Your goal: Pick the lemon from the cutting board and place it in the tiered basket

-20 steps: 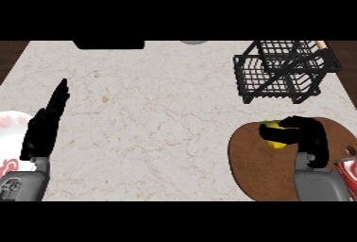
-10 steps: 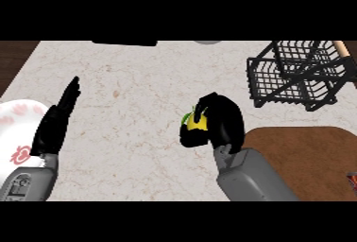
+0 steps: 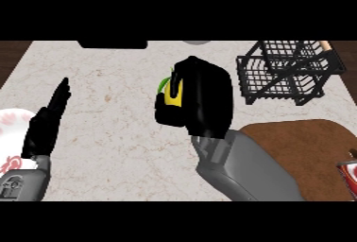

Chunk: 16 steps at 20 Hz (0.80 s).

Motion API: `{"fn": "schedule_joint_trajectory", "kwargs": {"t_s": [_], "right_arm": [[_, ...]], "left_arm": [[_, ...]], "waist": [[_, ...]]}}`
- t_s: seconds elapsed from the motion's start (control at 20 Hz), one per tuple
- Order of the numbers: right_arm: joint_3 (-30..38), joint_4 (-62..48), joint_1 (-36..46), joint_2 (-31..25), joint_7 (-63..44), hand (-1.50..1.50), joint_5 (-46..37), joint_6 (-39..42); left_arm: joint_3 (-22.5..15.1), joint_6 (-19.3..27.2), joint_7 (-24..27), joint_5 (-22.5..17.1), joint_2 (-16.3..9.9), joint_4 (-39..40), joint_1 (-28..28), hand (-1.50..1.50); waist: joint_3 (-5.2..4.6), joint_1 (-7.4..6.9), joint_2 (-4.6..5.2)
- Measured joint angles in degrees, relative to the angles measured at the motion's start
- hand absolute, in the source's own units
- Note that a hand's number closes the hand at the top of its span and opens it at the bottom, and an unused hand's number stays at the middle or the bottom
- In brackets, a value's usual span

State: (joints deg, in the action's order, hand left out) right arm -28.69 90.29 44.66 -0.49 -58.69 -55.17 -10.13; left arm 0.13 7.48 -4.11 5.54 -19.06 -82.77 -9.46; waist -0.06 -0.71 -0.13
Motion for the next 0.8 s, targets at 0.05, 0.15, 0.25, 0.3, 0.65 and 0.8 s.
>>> {"fn": "schedule_joint_trajectory", "kwargs": {"t_s": [0.05,0.15,0.25,0.3,0.65,0.8], "right_arm": [[1.00,0.24,1.54,-0.06,-0.31,1.50,-0.95,0.93],[3.17,0.30,4.13,-1.71,-0.05,1.50,-1.99,3.42],[5.34,0.40,6.92,-2.75,-0.35,1.50,-2.32,7.13],[6.56,0.45,7.48,-3.55,0.19,1.50,-2.04,8.48],[16.59,-2.40,10.73,-6.85,5.98,1.50,3.89,13.35],[18.66,-5.89,11.88,-8.80,9.68,1.50,4.40,14.61]], "left_arm": [[0.21,-0.23,-0.05,0.00,-0.21,-0.08,0.09,0.00],[0.20,-0.15,-0.33,0.33,-0.01,0.19,-0.22,0.00],[0.58,-0.58,-0.06,0.12,-0.14,0.14,0.14,0.00],[0.74,-0.61,0.08,0.11,0.02,0.25,0.13,0.00],[0.68,-0.35,-0.56,1.41,1.18,-1.12,0.90,0.00],[0.86,-0.68,-0.02,1.78,1.45,-0.74,0.80,0.00]], "waist": [[0.01,0.13,-0.02],[0.01,0.41,-0.02],[0.01,0.51,-0.05],[0.01,0.55,-0.04],[0.04,0.43,0.08],[0.03,0.38,0.14]]}}
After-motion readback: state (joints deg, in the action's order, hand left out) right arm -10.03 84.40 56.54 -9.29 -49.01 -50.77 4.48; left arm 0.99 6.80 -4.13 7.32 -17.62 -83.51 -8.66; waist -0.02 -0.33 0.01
